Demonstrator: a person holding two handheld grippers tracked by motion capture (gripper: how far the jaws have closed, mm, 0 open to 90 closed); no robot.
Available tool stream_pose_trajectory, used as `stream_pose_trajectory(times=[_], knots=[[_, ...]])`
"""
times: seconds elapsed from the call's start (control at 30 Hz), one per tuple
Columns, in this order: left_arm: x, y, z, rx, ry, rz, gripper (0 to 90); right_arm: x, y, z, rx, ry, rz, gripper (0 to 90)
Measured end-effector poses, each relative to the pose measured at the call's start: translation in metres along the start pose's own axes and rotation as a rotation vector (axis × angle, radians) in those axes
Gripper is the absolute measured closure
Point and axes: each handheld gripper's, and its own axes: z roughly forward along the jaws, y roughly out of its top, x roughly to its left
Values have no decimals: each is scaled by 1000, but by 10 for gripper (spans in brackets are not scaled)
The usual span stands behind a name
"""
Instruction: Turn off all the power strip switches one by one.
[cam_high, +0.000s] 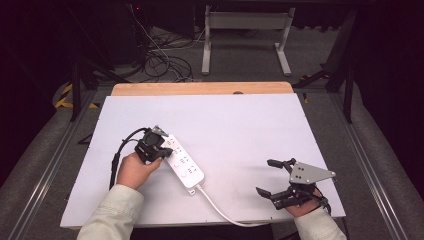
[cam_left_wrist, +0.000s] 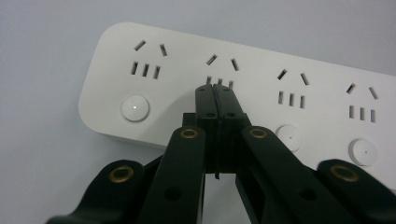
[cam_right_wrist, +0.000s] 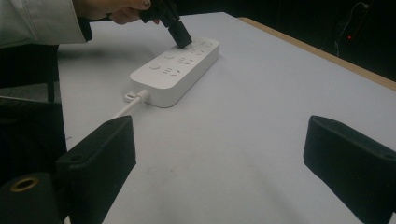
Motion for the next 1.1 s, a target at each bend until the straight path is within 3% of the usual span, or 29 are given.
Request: stream_pose_trajectory(times=[0.27,0.4,0.53,0.9,1.1], knots=[[-3,-1,0,-4,20,7,900,1,0,0,0,0,-3,97],[-2,-1,0,-6,9,-12,900,1,0,0,0,1,-4,97],[-6,-1,1,-7,39,9,900,1,0,0,-1,0,-1,97],[-7,-3,1,-16,42,-1,900,1,0,0,-1,1,-1,97],[-12,-2,2,-7,72,21,900,1,1,0,-1,1,-6,97]])
